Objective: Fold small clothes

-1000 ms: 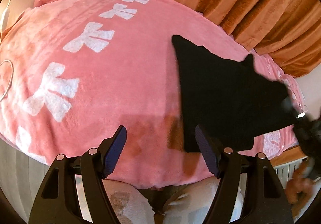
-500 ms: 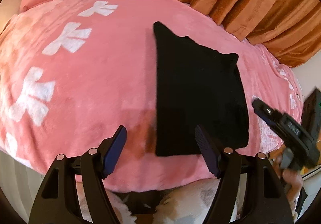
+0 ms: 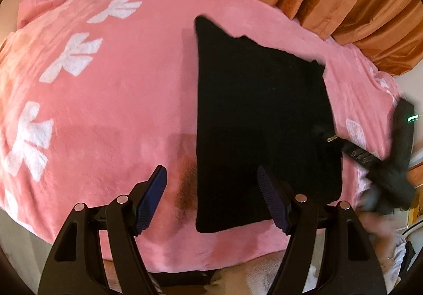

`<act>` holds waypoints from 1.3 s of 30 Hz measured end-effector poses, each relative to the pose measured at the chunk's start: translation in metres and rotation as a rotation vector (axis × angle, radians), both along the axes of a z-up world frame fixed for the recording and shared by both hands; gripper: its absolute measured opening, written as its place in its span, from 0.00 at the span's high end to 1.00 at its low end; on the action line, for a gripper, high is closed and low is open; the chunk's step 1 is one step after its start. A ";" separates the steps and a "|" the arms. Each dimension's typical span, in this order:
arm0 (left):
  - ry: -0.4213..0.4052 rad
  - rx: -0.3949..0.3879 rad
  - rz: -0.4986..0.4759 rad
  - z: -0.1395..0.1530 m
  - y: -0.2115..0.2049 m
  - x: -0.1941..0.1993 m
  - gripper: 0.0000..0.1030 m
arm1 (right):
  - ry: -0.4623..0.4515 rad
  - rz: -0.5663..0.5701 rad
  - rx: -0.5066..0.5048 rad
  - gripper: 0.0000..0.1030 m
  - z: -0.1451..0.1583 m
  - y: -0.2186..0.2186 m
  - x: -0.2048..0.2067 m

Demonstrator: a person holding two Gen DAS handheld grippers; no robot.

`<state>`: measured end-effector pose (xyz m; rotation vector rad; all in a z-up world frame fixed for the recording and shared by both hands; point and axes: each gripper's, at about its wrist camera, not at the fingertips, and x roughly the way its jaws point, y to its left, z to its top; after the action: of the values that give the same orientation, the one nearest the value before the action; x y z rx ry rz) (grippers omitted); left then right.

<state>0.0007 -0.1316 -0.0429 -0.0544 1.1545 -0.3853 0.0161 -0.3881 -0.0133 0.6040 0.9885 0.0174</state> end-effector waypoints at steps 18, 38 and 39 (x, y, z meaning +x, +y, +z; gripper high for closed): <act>-0.036 0.072 -0.031 0.006 -0.015 -0.024 0.34 | 0.043 0.015 -0.001 0.91 0.011 0.024 -0.060; 0.026 -0.066 0.090 0.005 -0.007 0.025 0.25 | -0.063 -0.094 -0.008 0.42 0.054 -0.015 -0.031; 0.017 -0.059 0.091 0.006 -0.006 0.026 0.25 | -0.085 -0.076 -0.011 0.42 0.056 -0.010 -0.025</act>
<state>0.0264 -0.1381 -0.0374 -0.1613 1.1527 -0.3392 -0.0087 -0.3980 0.0427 0.6255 0.8826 -0.0298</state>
